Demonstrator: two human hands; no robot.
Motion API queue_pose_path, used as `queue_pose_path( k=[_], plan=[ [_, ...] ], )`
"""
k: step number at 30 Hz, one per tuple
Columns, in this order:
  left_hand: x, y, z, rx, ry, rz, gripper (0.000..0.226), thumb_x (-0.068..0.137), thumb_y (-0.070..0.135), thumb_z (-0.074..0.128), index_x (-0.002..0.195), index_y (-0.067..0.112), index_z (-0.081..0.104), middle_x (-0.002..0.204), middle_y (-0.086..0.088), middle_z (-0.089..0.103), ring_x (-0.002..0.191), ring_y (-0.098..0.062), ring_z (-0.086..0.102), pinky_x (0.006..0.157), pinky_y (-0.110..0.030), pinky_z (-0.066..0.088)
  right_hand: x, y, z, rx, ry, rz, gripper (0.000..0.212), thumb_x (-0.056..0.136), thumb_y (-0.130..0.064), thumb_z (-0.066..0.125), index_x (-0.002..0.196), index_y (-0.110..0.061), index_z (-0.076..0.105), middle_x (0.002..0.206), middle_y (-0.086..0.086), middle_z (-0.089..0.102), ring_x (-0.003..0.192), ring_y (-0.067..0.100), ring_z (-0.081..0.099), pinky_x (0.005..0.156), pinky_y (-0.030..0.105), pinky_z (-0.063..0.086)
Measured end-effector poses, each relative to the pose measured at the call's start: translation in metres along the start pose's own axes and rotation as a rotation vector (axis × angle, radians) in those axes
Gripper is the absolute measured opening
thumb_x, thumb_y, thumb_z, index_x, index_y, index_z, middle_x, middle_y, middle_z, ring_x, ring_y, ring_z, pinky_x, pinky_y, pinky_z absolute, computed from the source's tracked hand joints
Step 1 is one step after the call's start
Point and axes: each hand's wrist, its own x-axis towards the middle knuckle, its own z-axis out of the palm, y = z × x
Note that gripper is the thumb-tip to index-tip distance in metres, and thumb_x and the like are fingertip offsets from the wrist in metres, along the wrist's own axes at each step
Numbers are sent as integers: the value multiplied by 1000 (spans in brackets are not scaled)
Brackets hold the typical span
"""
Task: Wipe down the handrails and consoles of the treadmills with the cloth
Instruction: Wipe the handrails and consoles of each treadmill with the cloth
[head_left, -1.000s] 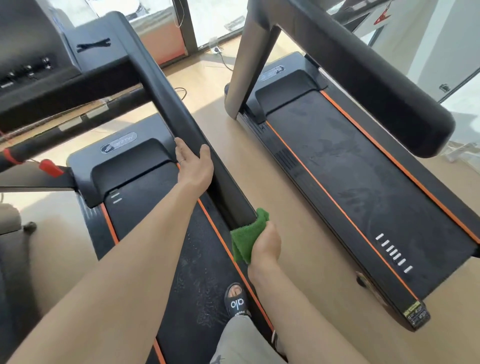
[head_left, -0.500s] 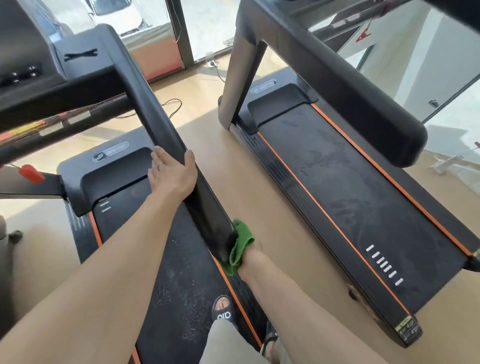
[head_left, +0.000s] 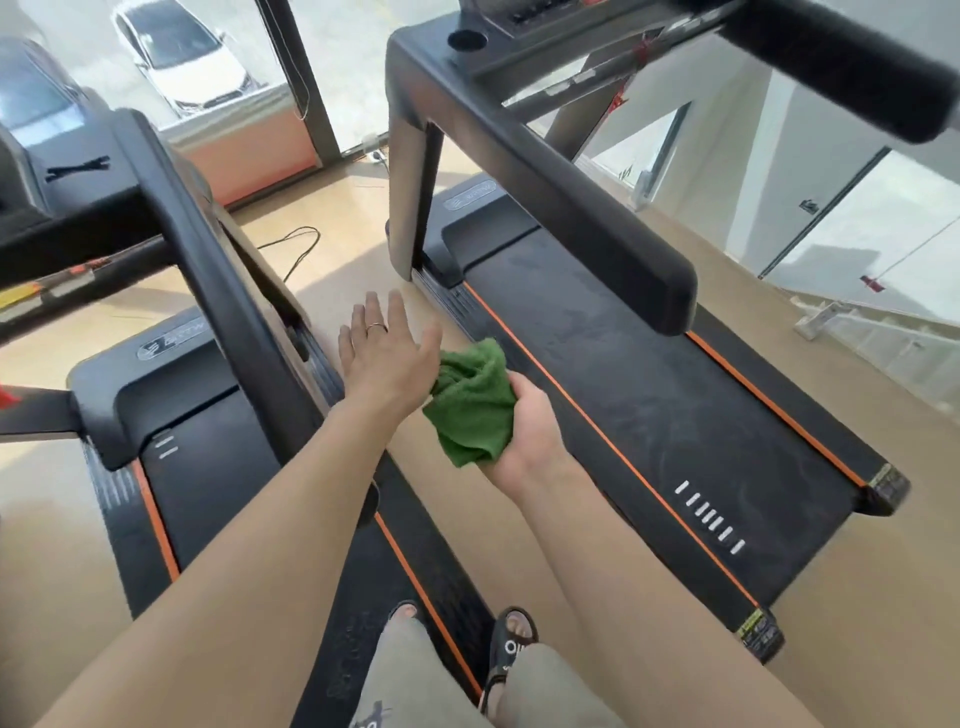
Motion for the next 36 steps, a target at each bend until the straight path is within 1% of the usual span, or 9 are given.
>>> queue_pose_path(
  k=[5, 10, 14, 16, 20, 25, 29, 30, 36],
  plan=[
    [-9, 64, -1, -934, -517, -58, 40, 99, 56, 44, 114, 30, 70, 118, 4, 73, 113, -17, 66, 99, -34, 49, -29, -67, -4, -43, -84, -96, 46, 104, -39, 45, 133, -10, 64, 123, 13, 70, 102, 28, 70, 83, 39, 58],
    [8, 98, 2, -1247, -603, -88, 15, 98, 28, 57, 94, 15, 63, 78, 0, 64, 65, -15, 59, 59, -24, 50, -31, -115, -10, -231, -74, -123, 46, 97, -44, 59, 125, -9, 69, 118, 12, 72, 99, 26, 71, 82, 38, 56],
    [49, 113, 24, -1100, -537, 54, 10, 91, 20, 64, 95, 11, 61, 73, -1, 57, 60, -16, 59, 49, -25, 47, -7, -136, -25, -340, -99, -194, 42, 98, -47, 58, 109, -9, 72, 97, 10, 73, 81, 21, 71, 72, 34, 56],
    [72, 111, 38, -1007, -512, 54, 39, 89, 25, 70, 126, 20, 60, 95, -3, 72, 82, -19, 73, 72, -34, 59, 10, -144, -37, -401, -148, -193, 38, 99, -45, 57, 103, -10, 71, 89, 8, 72, 75, 19, 70, 65, 29, 56],
    [126, 106, 72, -772, -669, 187, 42, 97, 34, 61, 130, 8, 60, 116, -15, 72, 101, -26, 70, 97, -43, 54, 70, -164, -65, -567, -271, -194, 30, 99, -41, 58, 98, -15, 73, 86, 2, 70, 72, 13, 67, 62, 23, 53],
    [189, 111, 100, -678, -457, 315, 17, 102, 20, 51, 94, 9, 61, 94, -3, 63, 93, -22, 63, 86, -22, 51, 151, -194, -73, -967, -385, -340, 9, 92, -26, 72, 98, -21, 75, 90, 6, 75, 81, 19, 73, 65, 27, 55],
    [207, 126, 86, -690, -343, 394, 29, 83, 26, 62, 90, -2, 60, 86, -8, 54, 80, -20, 51, 74, -37, 42, 170, -224, -54, -1441, -113, -402, 83, 57, -53, 92, 120, -14, 55, 100, 4, 72, 89, 20, 72, 76, 41, 59],
    [211, 133, 79, -694, -277, 389, 32, 78, 29, 65, 87, -1, 60, 84, -8, 52, 79, -20, 49, 75, -38, 41, 169, -235, -51, -1562, -4, -463, 82, 59, -55, 89, 119, -14, 49, 101, 1, 67, 90, 17, 68, 73, 37, 57],
    [212, 177, 59, -762, -41, 385, 34, 76, 35, 74, 65, 24, 44, 74, -8, 43, 73, -20, 46, 66, -35, 39, 166, -313, -51, -1770, 6, -889, 23, 81, -35, 71, 90, -17, 61, 84, -3, 61, 76, 12, 57, 61, 28, 41]
  ],
)
